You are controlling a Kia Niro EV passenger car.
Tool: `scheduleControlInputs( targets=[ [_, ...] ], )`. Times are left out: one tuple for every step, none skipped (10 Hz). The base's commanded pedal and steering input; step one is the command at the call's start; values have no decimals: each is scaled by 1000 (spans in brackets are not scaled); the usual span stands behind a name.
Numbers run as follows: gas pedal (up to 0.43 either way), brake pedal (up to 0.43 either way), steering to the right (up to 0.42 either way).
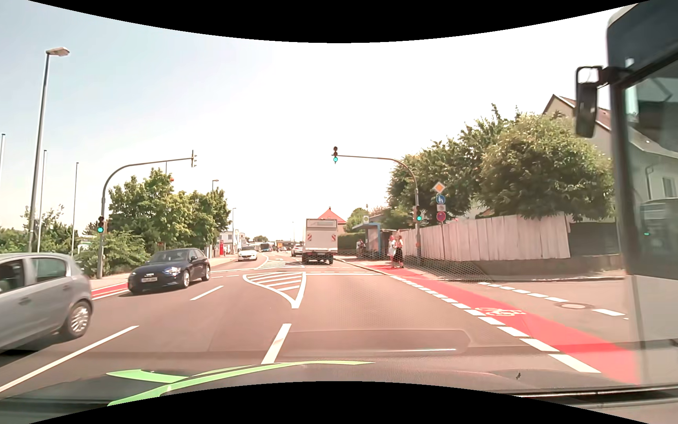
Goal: Follow the waypoints while adhering to traffic rules and regulations
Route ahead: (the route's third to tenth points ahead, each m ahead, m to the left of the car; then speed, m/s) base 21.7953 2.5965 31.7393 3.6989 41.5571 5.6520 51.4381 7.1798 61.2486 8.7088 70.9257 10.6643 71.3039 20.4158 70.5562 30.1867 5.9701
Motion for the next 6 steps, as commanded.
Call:
scheduleControlInputs(
  targets=[
    [110,0,11],
    [110,0,11],
    [118,0,11],
    [118,0,11],
    [138,0,11],
    [138,0,11]
  ],
)
